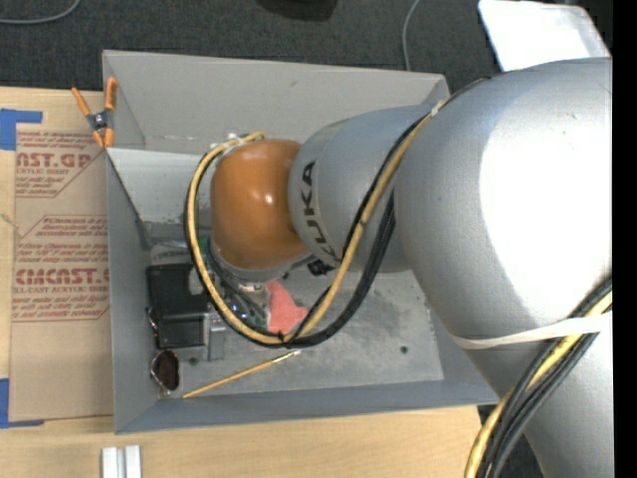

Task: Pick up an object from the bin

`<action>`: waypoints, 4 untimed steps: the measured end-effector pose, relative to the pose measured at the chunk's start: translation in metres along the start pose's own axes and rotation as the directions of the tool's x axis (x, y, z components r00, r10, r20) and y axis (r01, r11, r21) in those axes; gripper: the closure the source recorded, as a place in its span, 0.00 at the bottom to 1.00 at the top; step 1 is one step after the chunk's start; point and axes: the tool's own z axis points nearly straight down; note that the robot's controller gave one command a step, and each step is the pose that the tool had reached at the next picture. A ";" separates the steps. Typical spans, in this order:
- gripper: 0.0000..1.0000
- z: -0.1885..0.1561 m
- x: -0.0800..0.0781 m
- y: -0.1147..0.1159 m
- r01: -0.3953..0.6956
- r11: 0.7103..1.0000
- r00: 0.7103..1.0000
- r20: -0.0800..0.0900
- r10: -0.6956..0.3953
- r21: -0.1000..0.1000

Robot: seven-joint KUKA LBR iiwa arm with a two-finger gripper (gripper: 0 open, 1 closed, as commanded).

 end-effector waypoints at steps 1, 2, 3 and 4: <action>0.00 0.011 0.003 -0.002 0.003 1.000 1.000 0.006 -0.003 -0.003; 0.00 0.023 -0.011 -0.004 -0.146 0.989 0.989 0.005 0.146 -0.004; 1.00 0.016 0.000 -0.001 -0.020 1.000 1.000 0.002 0.020 -0.004; 1.00 0.015 0.000 -0.001 -0.021 1.000 1.000 0.002 0.021 -0.004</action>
Offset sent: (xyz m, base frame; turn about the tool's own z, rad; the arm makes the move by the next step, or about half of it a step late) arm 0.0113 -0.0040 -0.0242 0.1476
